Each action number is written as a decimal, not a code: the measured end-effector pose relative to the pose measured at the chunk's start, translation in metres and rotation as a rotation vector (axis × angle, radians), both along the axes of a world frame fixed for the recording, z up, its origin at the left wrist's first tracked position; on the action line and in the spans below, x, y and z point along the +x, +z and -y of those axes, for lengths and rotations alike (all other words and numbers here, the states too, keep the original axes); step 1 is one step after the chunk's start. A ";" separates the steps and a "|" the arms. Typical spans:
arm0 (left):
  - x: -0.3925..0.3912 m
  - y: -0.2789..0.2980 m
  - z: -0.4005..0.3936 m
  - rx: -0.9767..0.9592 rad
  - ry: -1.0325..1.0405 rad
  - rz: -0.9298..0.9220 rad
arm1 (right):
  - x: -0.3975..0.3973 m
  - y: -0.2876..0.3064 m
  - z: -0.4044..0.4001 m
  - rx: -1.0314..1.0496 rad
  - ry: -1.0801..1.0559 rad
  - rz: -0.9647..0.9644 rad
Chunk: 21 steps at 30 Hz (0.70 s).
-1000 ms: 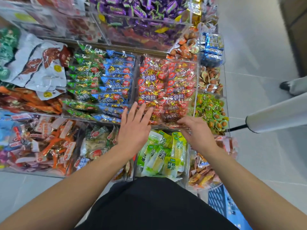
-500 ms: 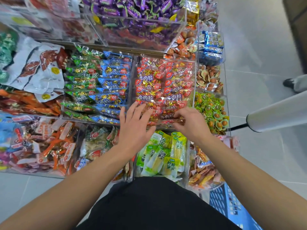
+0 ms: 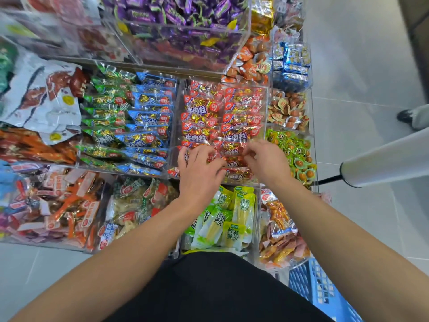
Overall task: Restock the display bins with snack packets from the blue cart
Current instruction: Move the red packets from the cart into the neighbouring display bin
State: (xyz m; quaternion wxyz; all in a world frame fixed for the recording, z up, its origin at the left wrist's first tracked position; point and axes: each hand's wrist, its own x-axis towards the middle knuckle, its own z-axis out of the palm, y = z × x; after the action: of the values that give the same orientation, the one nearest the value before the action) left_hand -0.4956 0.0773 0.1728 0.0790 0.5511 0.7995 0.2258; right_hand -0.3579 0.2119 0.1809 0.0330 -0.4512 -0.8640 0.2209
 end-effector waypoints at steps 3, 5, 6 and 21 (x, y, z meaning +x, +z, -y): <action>0.002 0.003 -0.005 -0.014 -0.026 -0.016 | 0.017 -0.002 -0.003 -0.006 -0.061 -0.049; 0.004 0.007 -0.009 -0.055 -0.063 -0.044 | 0.024 -0.002 -0.003 -0.013 -0.081 -0.082; 0.004 0.008 -0.011 -0.071 -0.081 -0.063 | 0.025 -0.001 -0.004 -0.025 -0.101 -0.086; 0.001 0.000 -0.029 -0.331 -0.167 -0.216 | 0.028 0.001 -0.005 -0.208 -0.287 -0.171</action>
State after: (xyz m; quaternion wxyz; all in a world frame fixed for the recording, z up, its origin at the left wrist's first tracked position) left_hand -0.4948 0.1061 0.1727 0.1006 0.6158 0.7811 0.0236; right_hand -0.3299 0.2171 0.1818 0.0906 -0.5504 -0.7575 0.3392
